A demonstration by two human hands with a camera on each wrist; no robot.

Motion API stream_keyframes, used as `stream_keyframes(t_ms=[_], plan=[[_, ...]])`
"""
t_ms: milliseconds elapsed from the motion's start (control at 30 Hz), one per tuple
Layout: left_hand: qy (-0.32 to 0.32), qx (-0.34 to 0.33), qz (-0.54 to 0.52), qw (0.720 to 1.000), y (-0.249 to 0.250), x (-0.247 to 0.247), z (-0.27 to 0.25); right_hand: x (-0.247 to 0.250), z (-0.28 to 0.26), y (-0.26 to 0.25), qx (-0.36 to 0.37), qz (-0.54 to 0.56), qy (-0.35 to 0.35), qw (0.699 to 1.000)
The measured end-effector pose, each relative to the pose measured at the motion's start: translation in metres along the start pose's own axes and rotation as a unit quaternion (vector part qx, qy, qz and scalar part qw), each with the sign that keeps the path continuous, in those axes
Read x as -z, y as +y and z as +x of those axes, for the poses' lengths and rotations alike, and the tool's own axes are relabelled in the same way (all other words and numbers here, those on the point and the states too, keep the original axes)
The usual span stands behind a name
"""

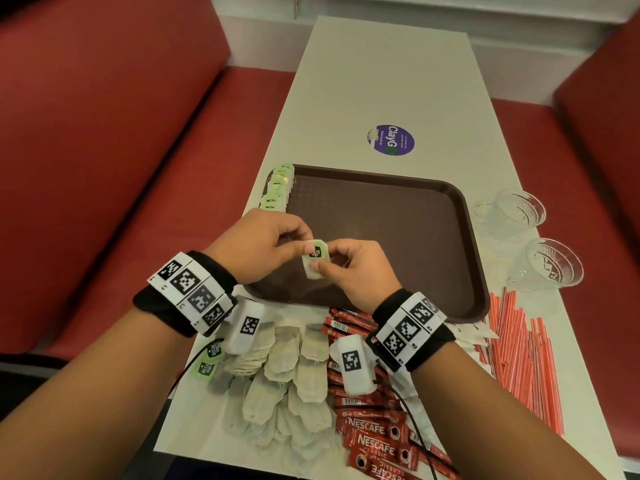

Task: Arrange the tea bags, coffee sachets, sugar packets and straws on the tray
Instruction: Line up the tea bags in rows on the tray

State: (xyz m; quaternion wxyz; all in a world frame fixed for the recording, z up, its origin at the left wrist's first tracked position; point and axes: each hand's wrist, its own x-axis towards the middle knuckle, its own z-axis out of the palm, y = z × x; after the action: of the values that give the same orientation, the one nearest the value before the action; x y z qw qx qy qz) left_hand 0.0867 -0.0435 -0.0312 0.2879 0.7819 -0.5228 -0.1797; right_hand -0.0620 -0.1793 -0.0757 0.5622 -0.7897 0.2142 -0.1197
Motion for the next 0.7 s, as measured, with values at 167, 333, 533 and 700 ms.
stream_keyframes(t_ms=[167,333,533,700], plan=[[0.024,0.004,-0.007,1.0,-0.003,0.002,-0.006,-0.002,-0.006,-0.001,0.01,-0.005,-0.013,1.0],[0.088,0.062,-0.014,0.994,-0.026,0.012,-0.009,0.004,-0.016,-0.001,0.001,-0.108,-0.146,0.983],[-0.029,0.137,0.087,0.986,-0.058,0.018,-0.001,0.004,-0.031,-0.006,0.014,-0.336,-0.337,0.879],[-0.059,0.173,0.146,0.972,-0.075,0.01,0.017,-0.004,-0.037,0.0,0.047,-0.357,-0.335,0.871]])
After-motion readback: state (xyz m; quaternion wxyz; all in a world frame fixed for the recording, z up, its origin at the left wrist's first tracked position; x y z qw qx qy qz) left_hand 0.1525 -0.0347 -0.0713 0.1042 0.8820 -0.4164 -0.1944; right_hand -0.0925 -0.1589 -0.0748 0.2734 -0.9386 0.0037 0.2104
